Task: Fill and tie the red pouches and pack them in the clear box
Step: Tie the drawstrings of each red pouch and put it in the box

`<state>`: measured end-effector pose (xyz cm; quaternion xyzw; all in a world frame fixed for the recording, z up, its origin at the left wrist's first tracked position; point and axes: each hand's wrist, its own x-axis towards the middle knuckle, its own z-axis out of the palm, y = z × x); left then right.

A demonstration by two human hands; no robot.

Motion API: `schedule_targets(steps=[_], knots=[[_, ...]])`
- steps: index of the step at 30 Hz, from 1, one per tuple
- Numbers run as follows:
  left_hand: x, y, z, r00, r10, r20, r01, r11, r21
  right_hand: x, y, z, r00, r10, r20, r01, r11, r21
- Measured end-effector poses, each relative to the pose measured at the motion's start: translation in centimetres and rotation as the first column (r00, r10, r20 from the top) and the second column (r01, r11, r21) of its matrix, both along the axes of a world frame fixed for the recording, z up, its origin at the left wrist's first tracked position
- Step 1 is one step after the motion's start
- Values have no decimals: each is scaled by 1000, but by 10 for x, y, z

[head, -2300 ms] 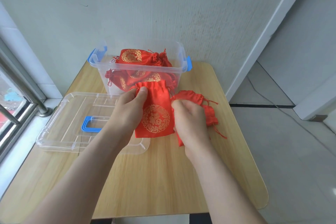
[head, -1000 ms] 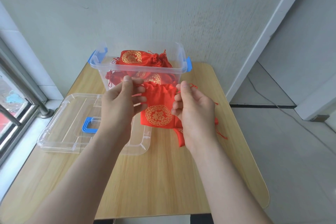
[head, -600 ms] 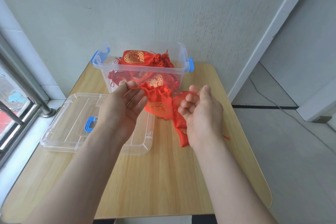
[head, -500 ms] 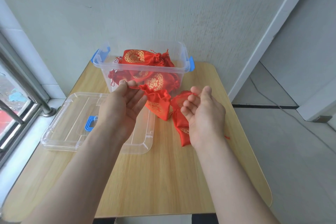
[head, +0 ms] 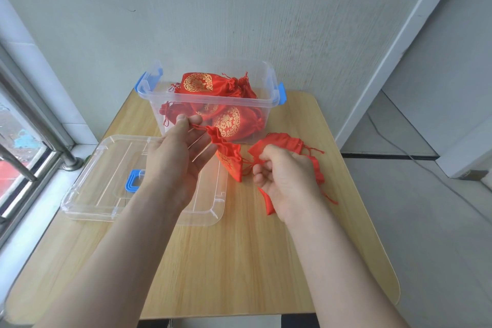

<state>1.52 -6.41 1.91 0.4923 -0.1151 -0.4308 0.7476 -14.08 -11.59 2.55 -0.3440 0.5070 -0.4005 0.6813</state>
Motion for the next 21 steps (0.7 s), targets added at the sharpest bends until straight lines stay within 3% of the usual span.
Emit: schedule_targets(steps=[4,8,10,13,17,21], knots=[[4,0,0,999,24,-24,-24,1000,9,3,-1,0,981,-104,162,98,994,46],[1,-1,1,999,33,-27,-33,999,-4,1,-2,7,790,-157,592,107,987,120],[-1,-2,1,998,38,-56,-39,999,-29,3,-1,9,740,-163,652,95,986,140],[-2,-4,2,991,57,-119,-63,997,-47,6,-3,5,789,-236,567,182,972,152],[0,-5,-1,973,120,-199,-129,991,-38,4,-7,1,888,-348,301,365,931,-1],[0,-5,-3,972,100,-211,-110,993,-41,1,-5,3,949,-291,120,309,931,-194]])
